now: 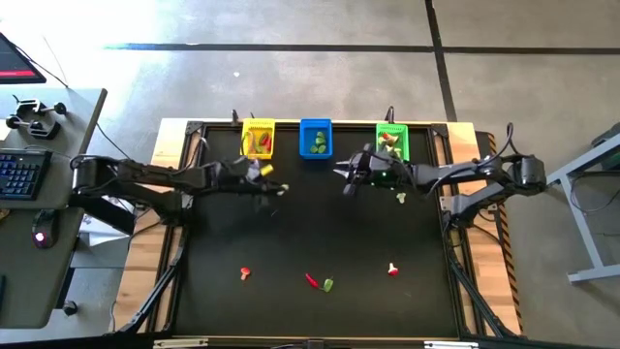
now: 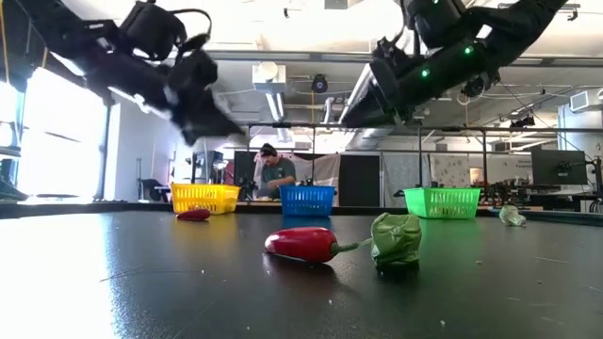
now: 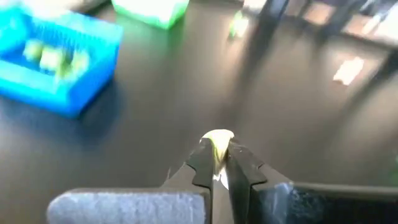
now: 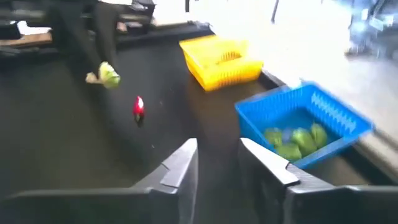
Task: Sort produce into baskets
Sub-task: Put the green mushroom into the green bin
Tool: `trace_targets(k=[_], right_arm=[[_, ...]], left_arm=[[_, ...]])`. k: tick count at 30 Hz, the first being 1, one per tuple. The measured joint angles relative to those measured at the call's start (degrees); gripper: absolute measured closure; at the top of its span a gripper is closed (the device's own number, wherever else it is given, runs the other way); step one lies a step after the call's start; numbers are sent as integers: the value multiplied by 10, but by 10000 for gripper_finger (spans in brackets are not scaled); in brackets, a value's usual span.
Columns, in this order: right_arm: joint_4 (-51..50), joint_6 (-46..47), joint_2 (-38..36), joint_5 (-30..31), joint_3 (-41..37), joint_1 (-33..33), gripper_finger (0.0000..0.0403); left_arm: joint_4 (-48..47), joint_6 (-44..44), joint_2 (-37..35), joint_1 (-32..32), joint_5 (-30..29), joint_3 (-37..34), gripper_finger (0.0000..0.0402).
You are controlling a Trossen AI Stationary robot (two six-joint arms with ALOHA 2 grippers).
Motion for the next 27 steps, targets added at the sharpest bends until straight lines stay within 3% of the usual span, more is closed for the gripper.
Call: trace_targets(k=[5,9,19,27], right_arm=[[79,-85,18,29,0,35,258],[195,-144,50,49,0,59,251],[209,-145,123,26,72,65,288],[181,-119,127,22,94,65,297]], left_arm=[[188,-63,36,39,105,-3,400],[277,-118,74,55,150,-1,401],[288,-89,121,52,149,56,401],[286,-64,121,55,140,76,401]])
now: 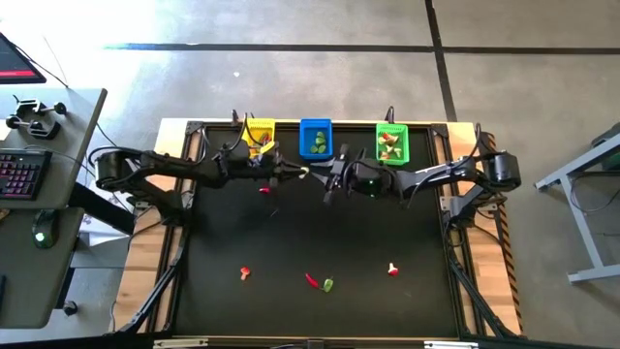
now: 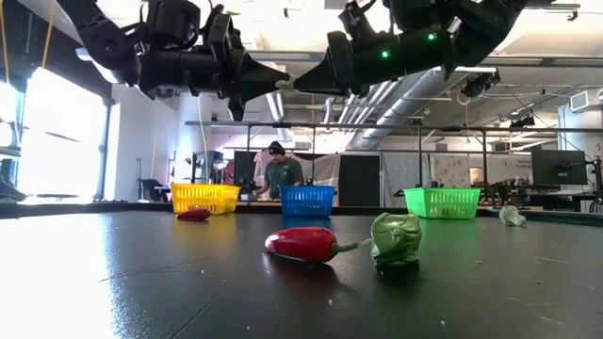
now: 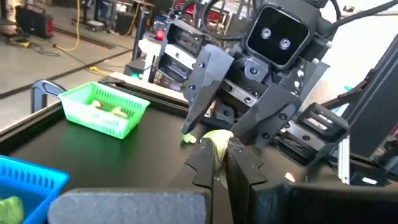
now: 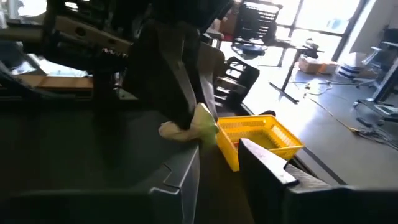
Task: Sort produce into baskets
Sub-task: Put the green mushroom into the green bin
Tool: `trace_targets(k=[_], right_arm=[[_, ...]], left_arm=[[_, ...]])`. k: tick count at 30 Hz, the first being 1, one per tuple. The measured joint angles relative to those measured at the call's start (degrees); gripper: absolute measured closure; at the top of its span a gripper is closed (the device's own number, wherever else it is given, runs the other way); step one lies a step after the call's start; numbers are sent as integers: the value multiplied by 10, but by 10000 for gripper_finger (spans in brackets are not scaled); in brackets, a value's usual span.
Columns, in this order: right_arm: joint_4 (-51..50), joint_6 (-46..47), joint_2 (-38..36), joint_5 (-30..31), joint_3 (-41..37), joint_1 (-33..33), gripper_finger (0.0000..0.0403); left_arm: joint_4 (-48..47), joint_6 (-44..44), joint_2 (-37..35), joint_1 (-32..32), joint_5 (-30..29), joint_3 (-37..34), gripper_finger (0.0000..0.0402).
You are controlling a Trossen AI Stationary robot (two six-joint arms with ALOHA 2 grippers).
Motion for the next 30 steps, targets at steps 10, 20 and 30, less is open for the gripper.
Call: trace_targets(k=[10,20,30], right_arm=[[6,3,0,-44,0,0,311],[6,-1,0,-49,0,0,387],[-10,1,0,-17,1,0,401]], left_arm=[[5,4,0,-2,4,1,401],[6,4,0,-5,6,1,398],[-5,34,0,-5,-19,1,343]])
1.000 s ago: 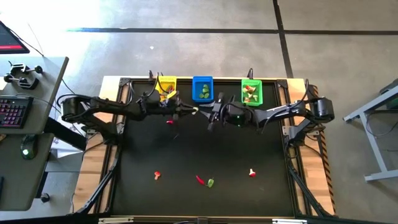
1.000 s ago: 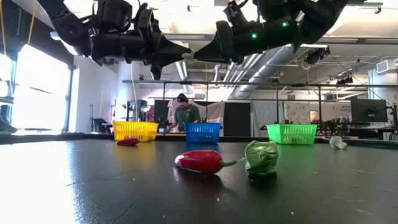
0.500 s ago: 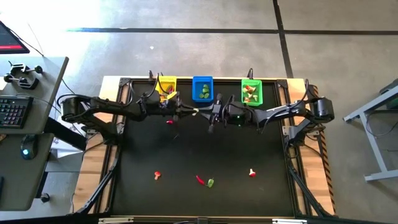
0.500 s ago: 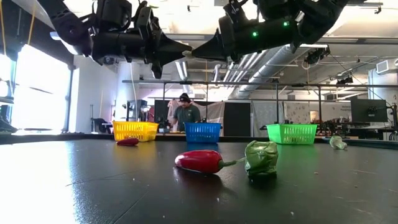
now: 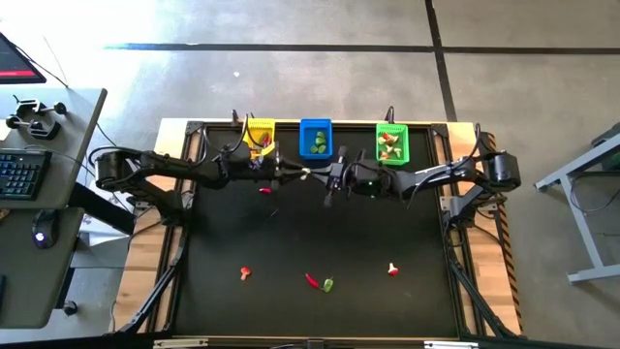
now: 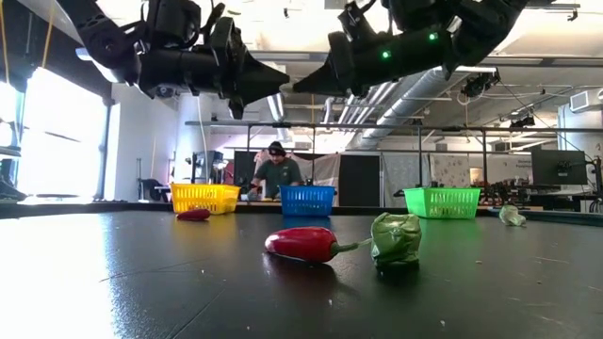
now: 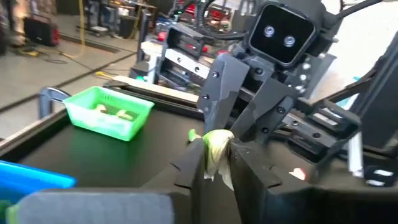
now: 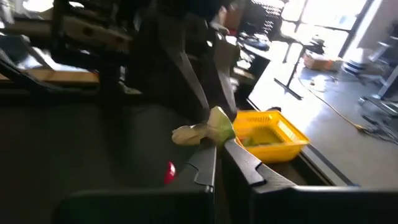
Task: Sort produce into baskets
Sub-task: Put the green mushroom into the green bin
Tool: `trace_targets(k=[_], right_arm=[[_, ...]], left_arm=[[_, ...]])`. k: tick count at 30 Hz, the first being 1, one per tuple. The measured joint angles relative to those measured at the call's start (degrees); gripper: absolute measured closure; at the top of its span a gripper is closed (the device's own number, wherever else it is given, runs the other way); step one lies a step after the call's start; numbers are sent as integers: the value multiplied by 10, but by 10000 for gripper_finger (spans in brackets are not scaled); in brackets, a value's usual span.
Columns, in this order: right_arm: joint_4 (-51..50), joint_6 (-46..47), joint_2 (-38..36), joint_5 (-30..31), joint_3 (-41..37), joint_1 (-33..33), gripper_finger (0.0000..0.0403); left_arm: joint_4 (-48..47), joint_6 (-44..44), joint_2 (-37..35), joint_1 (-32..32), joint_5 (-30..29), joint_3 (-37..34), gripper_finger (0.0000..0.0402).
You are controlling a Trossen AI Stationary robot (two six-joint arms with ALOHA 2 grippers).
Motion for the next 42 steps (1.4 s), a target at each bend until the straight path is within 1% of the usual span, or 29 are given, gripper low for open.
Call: trace_targets(k=[5,9,12,15,16,18,22,25,29,35,42], right_arm=[[-40,13,-11,44,0,0,402],[-114,19,-49,103,0,0,402],[-207,27,-92,169,0,-2,402],[-338,64,-144,230,0,-19,402],[-387,83,-160,244,0,-28,403],[-484,130,-190,252,0,-54,403],[-633,203,-228,243,0,-125,403],[-677,207,-228,208,0,-189,403],[-676,178,-204,129,0,-264,403],[-672,150,-154,62,0,-341,403],[-649,120,-90,51,0,-380,400]], left_arm=[[-1,16,0,0,-17,0,297],[-2,31,0,3,-32,-9,269],[-4,41,0,9,-38,-19,257],[1,43,0,14,-39,-33,253],[1,45,0,15,-39,-38,253],[1,46,0,19,-40,-47,253],[1,47,0,19,-39,-57,255],[1,46,0,19,-39,-57,255],[1,45,0,19,-39,-57,255],[-2,45,0,19,-39,-57,255],[-2,40,0,19,-39,-57,255]])
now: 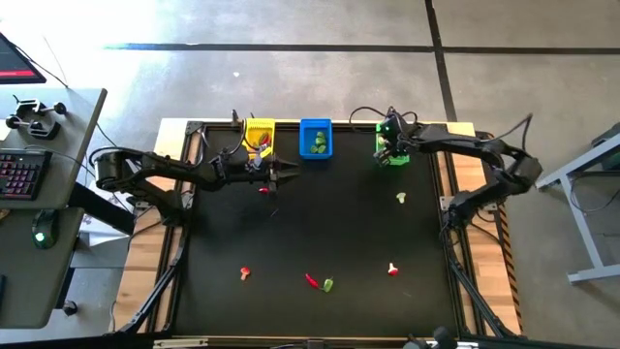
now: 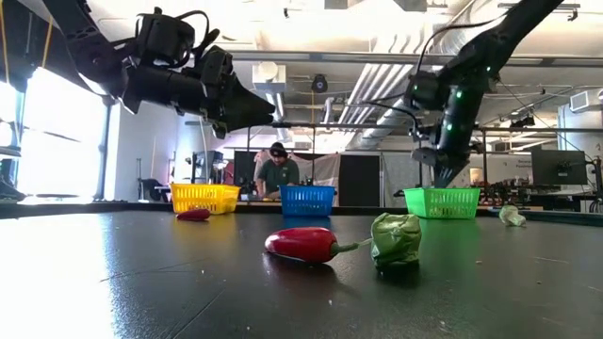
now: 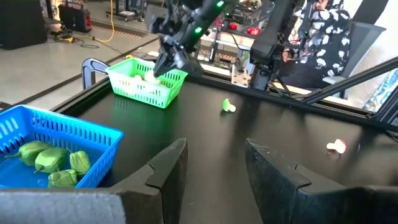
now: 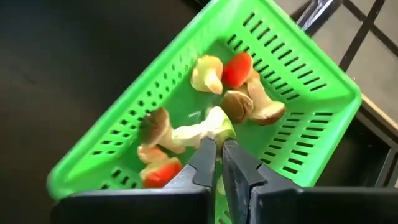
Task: Sort produce into baskets
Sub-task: Put the green mushroom into the green bin, then put the red chili pepper into the yellow bin
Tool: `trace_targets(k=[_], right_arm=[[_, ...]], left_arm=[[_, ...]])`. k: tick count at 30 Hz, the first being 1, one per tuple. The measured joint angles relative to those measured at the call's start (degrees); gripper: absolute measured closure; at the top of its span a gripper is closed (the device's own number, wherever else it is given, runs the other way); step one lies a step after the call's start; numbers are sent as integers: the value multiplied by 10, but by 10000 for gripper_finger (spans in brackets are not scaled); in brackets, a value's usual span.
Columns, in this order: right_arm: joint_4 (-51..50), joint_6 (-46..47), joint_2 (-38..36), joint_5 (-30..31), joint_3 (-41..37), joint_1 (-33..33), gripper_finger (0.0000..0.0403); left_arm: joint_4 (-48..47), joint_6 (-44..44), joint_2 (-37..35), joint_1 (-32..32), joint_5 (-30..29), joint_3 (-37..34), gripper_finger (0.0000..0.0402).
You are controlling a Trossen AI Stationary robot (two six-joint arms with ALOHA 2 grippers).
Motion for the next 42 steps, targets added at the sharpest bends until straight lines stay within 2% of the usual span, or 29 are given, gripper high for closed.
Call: trace_targets(k=[4,9,12,17,22,25,28,32,36,42], right_arm=[[4,2,19,1,0,-5,376],[8,5,20,46,0,8,306],[-12,9,3,85,5,24,260],[-66,60,-45,74,39,79,221],[-80,133,-89,45,45,189,232],[-76,185,-90,37,45,265,253],[-60,220,-87,38,45,333,271],[-26,266,-85,86,45,407,279],[0,285,-83,124,45,457,279],[9,306,-82,133,45,488,279]], left_arm=[[0,0,0,0,0,0,255],[0,-1,0,0,0,0,255],[0,-1,0,0,0,0,255],[-8,1,0,-4,19,0,255],[-15,5,0,-16,64,0,255],[-20,20,0,-36,103,0,256],[-51,49,0,-73,111,3,266],[-86,80,7,-131,99,23,293],[-85,82,18,-186,97,37,329],[-105,81,52,-270,102,57,385]])
